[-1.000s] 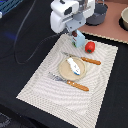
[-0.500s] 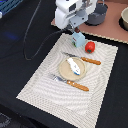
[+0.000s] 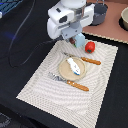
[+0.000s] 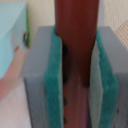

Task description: Interact with the objects in diverse but meaningful ways.

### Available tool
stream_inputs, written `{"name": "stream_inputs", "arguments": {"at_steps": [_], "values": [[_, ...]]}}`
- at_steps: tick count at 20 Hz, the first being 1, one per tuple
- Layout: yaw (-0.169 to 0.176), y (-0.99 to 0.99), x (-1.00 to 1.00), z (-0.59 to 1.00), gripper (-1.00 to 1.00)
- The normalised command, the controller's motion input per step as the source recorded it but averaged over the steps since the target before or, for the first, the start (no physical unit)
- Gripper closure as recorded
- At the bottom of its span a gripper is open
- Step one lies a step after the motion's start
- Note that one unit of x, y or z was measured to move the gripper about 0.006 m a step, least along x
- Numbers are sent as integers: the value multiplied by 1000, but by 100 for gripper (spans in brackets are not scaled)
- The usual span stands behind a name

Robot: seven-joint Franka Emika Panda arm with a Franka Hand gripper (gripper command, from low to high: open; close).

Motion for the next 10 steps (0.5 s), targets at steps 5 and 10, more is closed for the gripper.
{"name": "stream_inputs", "arguments": {"at_steps": [5,10], "values": [[-27,586,-623,-439,100],[-7,538,-682,-275,100]]}}
